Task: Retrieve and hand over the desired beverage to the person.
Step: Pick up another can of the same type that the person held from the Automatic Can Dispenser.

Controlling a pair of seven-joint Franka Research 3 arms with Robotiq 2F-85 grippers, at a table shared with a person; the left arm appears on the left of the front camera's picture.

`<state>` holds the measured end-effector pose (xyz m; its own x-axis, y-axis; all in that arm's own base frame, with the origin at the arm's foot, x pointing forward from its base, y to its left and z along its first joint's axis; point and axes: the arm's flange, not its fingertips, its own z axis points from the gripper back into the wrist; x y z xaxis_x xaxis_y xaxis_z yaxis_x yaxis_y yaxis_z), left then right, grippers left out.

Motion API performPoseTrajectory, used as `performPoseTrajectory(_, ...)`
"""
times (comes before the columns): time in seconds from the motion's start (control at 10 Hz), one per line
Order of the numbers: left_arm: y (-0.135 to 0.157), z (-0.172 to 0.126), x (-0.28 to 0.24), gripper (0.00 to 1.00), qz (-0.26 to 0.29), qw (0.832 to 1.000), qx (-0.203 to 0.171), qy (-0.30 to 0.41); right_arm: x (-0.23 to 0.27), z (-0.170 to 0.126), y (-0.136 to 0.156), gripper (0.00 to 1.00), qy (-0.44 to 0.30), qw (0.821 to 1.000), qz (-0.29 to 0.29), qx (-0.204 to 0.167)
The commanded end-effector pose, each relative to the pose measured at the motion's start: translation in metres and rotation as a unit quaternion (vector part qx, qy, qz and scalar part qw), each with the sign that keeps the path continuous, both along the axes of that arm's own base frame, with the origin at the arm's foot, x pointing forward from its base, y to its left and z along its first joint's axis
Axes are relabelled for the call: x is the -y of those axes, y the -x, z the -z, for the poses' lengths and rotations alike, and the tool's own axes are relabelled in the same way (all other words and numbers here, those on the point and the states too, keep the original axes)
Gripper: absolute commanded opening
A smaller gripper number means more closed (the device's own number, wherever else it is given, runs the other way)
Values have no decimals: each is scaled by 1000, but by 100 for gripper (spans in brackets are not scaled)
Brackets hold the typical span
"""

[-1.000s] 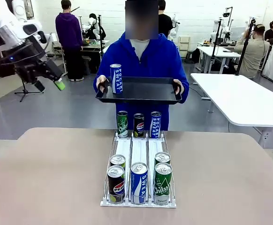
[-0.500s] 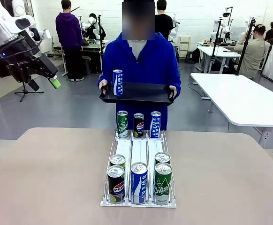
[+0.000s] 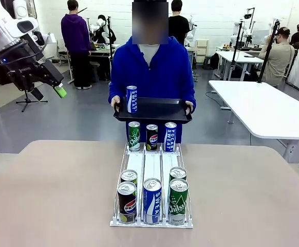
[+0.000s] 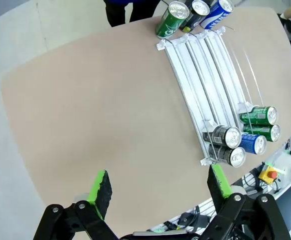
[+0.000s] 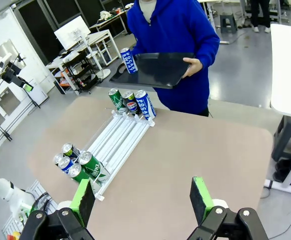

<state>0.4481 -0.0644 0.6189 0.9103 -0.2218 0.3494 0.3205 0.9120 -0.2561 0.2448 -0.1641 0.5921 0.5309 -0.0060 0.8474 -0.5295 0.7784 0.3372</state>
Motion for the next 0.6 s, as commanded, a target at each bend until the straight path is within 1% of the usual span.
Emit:
performPoseTrajectory(0.0,0,0,0,100,0,1000,0,0,-1,1,-1,100,-3,1000,-7,3)
performPoseTrajectory(0.1,7,3,-14,100,54,998,15,12,-1,1,-1,100,-3,1000,-7,3)
performPoseTrajectory(0.2,18,4,-30,100,107,993,36,35,-1,1,-1,100,-3,1000,-7,3)
performPoseTrajectory(0.3,28,6,-49,100,134,988,53,60,-1,1,-1,100,-3,1000,-7,3)
performPoseTrajectory(0.5,52,17,-78,100,166,978,91,89,-1,1,-1,100,-3,1000,-7,3)
